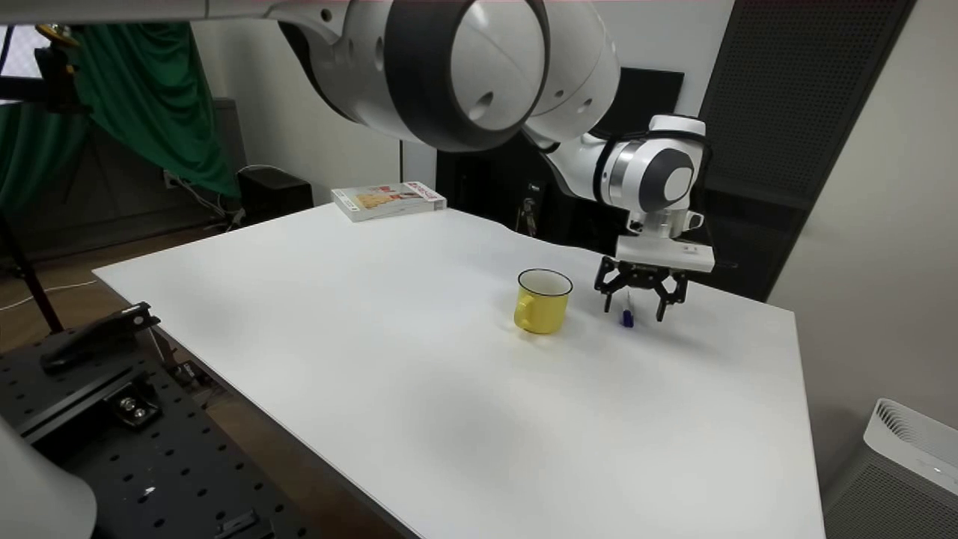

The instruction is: Put the marker into the cup.

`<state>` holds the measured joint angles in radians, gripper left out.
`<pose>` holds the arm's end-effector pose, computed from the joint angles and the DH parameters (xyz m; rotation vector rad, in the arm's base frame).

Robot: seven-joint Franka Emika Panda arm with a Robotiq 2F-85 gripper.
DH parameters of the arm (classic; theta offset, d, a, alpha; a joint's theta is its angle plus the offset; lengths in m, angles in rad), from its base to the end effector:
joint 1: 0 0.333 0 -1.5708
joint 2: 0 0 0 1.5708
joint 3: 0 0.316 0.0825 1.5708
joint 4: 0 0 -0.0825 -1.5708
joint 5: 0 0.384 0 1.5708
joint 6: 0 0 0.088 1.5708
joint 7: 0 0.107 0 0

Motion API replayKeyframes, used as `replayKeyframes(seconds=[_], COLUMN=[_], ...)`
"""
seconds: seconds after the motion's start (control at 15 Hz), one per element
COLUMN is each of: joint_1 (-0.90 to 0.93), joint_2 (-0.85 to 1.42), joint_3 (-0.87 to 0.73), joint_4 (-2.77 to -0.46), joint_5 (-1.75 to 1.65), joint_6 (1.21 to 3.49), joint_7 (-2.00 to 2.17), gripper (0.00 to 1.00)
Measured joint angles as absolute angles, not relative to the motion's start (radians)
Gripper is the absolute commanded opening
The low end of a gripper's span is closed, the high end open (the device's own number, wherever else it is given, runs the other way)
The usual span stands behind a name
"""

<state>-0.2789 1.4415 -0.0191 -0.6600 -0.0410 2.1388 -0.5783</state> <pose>0.7560 -0.2256 0.0652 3.0381 0.4883 0.0174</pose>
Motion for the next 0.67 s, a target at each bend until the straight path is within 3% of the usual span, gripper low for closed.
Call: replayKeyframes(seconds=[0.67], joint_1=[-0.275], joint_2=[1.460], joint_3=[-0.020], joint_4=[-0.640], joint_5=[-0.042], joint_6=[2.143], joint_7=[-0.594], gripper=[1.00])
